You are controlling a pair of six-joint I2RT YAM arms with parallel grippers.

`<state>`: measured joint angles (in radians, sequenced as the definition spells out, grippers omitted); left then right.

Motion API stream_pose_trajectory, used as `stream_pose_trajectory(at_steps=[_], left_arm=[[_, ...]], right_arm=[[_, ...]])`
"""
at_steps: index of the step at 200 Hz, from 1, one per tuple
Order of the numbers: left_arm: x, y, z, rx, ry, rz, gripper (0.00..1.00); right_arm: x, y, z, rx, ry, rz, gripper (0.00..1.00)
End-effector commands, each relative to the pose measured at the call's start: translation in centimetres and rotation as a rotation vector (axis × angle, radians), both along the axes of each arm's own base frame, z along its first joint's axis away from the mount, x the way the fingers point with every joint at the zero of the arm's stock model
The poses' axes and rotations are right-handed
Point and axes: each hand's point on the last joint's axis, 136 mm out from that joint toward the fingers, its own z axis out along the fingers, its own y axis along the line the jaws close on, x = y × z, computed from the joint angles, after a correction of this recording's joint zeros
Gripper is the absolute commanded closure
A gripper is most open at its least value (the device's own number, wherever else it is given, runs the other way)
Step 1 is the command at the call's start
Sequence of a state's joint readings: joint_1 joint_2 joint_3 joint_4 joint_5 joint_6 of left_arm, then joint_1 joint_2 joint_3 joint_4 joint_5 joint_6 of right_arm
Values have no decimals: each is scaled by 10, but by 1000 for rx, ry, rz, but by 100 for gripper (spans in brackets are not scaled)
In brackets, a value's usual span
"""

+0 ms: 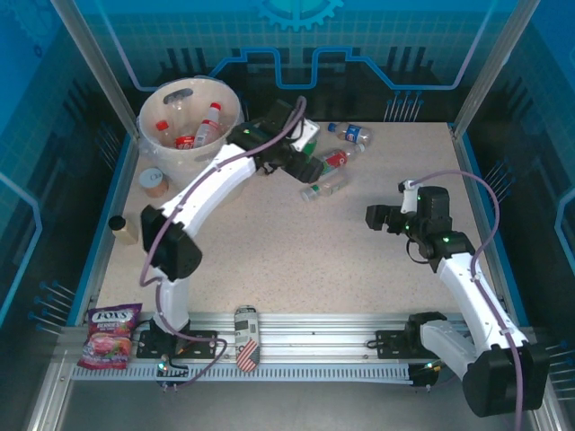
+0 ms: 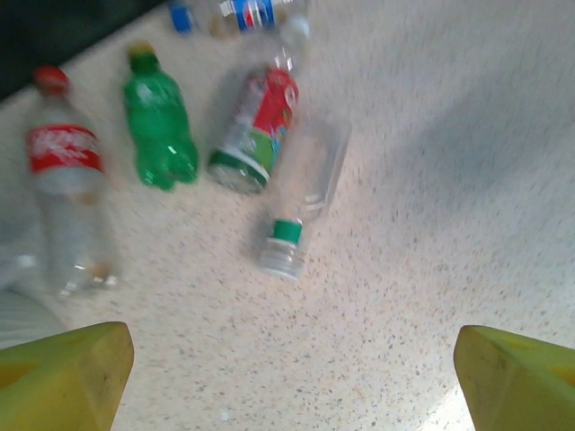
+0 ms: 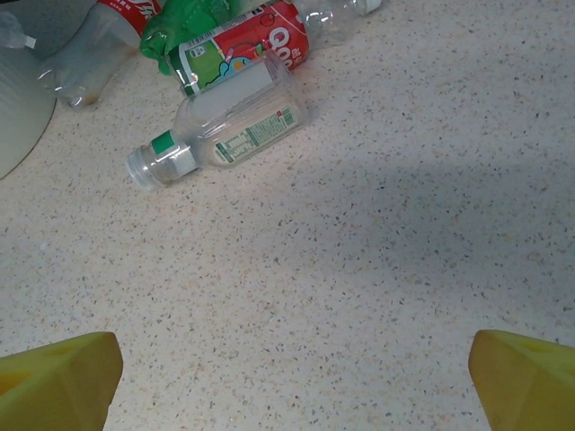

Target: Put the plastic bottles in the bin

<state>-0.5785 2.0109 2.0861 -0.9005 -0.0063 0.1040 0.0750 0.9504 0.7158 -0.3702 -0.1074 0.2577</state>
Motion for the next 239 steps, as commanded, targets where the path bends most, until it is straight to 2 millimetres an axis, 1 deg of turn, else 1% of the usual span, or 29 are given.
stream_pose_trajectory(at_steps=[1, 22, 58, 94, 123, 146, 179, 206, 228, 239], left_arm=[[3, -26, 0, -40, 5, -34, 7], [15, -39, -36, -11, 51, -30, 7], [41, -43, -92, 76, 74, 13, 5], [55, -46, -133, 91, 105, 38, 5], [58, -43, -162, 95, 165, 56, 4], [60, -40, -179, 93, 197, 65, 5], [63, -37, -191, 106, 200, 69, 7], [65, -36, -197, 108, 202, 68, 15], [65, -35, -202, 118, 211, 64, 25], [63, -33, -203, 126, 216, 64, 26]], right_arm=[[-9, 3, -6, 61, 34, 14, 1], [-8, 4, -6, 77, 27, 19, 1], [-8, 5, -3, 81, 22, 34, 1], [-11, 4, -3, 73, 19, 42, 1], [-13, 4, -5, 77, 23, 48, 2], [-14, 4, -7, 78, 23, 48, 2], [-14, 3, -8, 74, 22, 48, 2], [-15, 4, -9, 75, 22, 49, 2], [-16, 3, -9, 72, 19, 48, 2], [-16, 3, -8, 70, 17, 49, 2]])
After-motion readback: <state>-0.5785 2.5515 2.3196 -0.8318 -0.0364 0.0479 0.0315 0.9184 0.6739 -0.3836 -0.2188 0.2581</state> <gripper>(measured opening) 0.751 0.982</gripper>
